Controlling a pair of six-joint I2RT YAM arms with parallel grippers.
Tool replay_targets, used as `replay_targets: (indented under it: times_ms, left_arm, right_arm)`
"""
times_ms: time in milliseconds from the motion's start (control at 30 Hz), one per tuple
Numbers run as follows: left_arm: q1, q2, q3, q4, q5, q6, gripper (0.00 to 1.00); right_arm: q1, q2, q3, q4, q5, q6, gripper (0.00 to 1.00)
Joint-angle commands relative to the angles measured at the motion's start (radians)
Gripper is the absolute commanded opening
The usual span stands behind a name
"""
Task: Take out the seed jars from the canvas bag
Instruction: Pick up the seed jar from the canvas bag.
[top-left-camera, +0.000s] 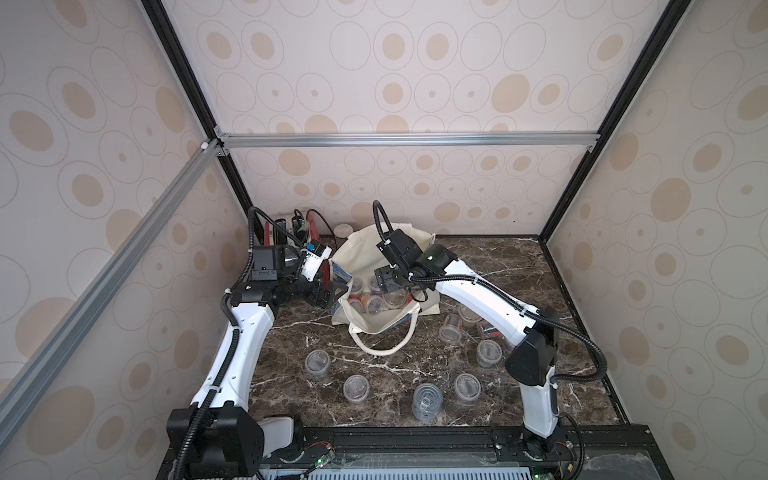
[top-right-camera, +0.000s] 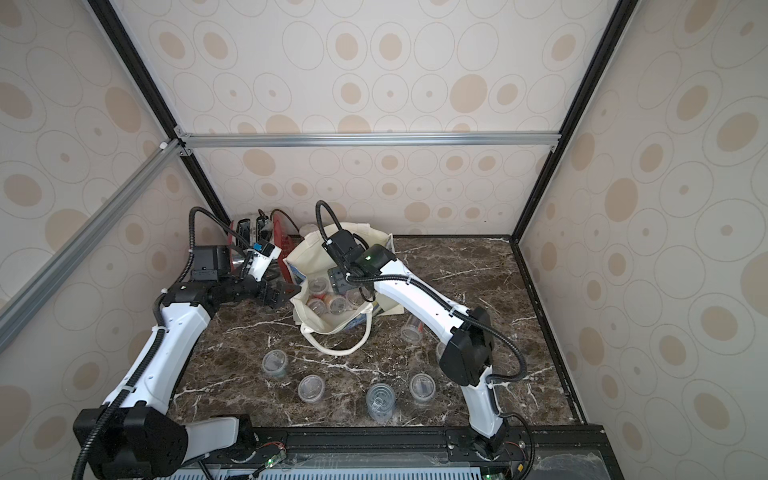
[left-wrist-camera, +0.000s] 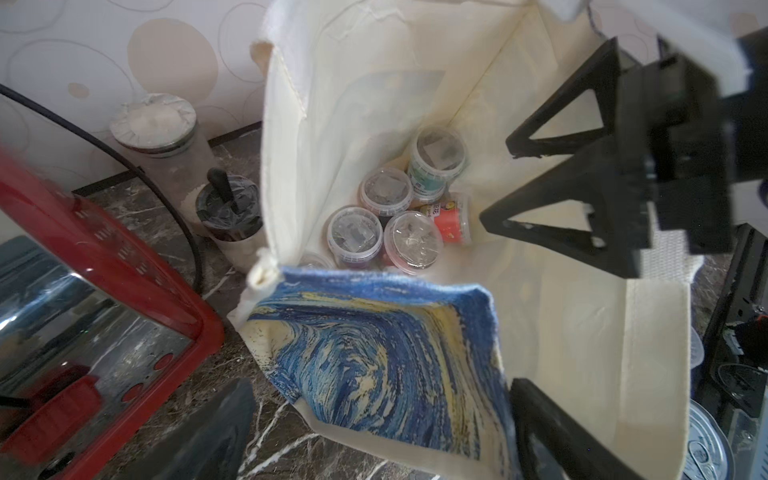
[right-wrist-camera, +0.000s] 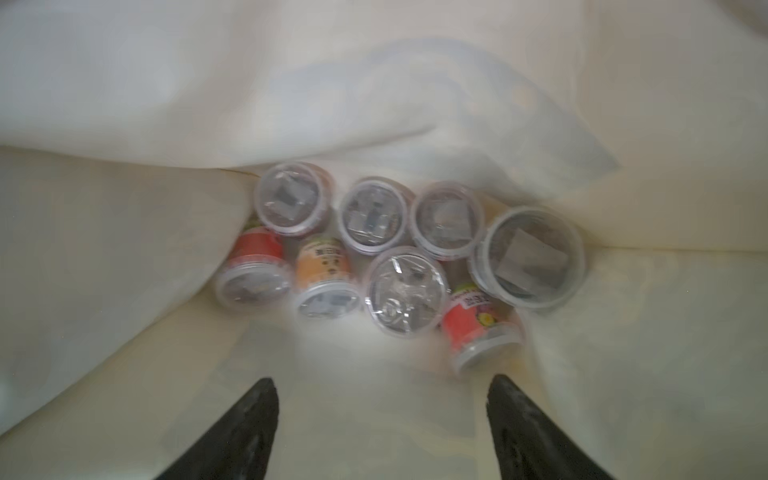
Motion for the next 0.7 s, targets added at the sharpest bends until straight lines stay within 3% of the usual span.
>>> replay_targets:
  times_ms: [0,300,533,667]
  left_arm:
    - [-0.056,-0.031,-0.044,-0.002,-0.098,0.064,0.89]
    - [-0.134,-0.085,-0.140,-0.110,-0.076,0.215,0.75]
    - [-0.168,-0.084,-0.156,-0.124,-0.058,0.222,0.71]
    - [-0.174,-0.078,-0.159,-0.140,-0.026,0.237,0.69]
  right_arm:
    - [-0.007,-0.023,0.010,-0.149,0.200,0.057,0.86]
    - [-0.066,-0.069,-0.152,-0.105,0.149,0.060,1.00]
    - [-0.112,-0.057,-0.235,0.044,0.004,0.058,0.99]
    - [-0.118,-0.023,-0.235,0.092,0.027,0.102,0.99]
